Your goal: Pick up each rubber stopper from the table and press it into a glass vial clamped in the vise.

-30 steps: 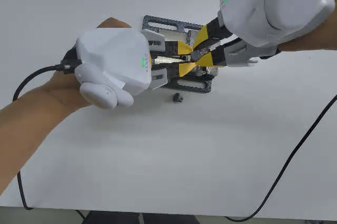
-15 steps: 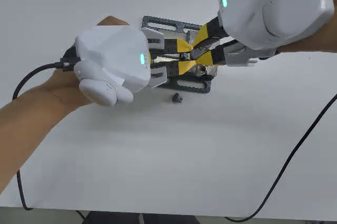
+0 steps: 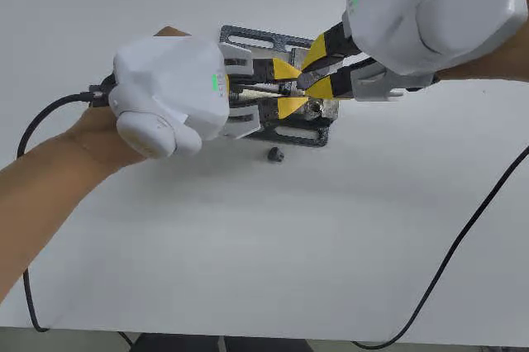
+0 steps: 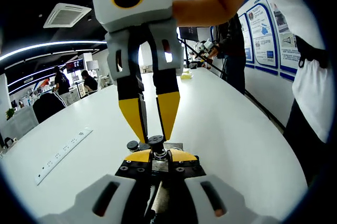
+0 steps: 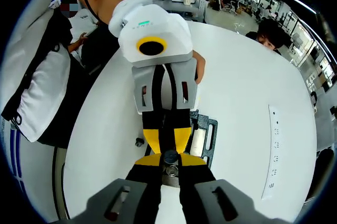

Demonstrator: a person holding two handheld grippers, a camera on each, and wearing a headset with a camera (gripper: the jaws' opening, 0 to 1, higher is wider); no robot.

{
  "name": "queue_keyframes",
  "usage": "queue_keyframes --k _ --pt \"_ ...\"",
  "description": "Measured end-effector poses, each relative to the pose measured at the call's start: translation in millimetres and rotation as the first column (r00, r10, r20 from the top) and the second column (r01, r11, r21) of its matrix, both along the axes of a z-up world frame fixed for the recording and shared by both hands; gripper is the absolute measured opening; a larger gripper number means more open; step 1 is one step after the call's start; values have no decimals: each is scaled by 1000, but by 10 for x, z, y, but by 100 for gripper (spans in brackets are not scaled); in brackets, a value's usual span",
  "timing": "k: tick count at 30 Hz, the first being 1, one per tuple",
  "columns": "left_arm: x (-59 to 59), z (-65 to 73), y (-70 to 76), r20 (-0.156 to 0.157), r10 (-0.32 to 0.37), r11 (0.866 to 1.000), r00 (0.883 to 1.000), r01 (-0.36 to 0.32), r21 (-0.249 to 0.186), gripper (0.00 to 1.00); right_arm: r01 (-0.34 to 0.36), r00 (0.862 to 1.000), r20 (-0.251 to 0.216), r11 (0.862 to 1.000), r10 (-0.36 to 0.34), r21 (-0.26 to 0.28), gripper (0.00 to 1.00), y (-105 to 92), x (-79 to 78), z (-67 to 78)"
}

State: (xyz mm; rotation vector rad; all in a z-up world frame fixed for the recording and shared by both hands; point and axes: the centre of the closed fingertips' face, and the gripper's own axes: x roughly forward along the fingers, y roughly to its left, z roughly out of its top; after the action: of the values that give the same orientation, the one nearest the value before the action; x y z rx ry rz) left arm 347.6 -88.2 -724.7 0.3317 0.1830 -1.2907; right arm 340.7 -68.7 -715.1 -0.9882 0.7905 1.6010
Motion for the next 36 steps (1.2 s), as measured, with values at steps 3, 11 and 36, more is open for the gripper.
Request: queue_keyframes --k 3,11,36 --pt "23 -24 31 -19 8 1000 1000 -8 -5 10 6 1000 2 1000 -6 0 11 -18 21 -2" --pt "35 -48 80 -57 14 1000 998 -15 -21 13 18 1000 4 1000 -18 -5 11 -45 48 -7" --pt "24 -73 196 -108 -2 999 994 -2 -43 22 56 998 8 994 -56 -96 10 -223 113 -209"
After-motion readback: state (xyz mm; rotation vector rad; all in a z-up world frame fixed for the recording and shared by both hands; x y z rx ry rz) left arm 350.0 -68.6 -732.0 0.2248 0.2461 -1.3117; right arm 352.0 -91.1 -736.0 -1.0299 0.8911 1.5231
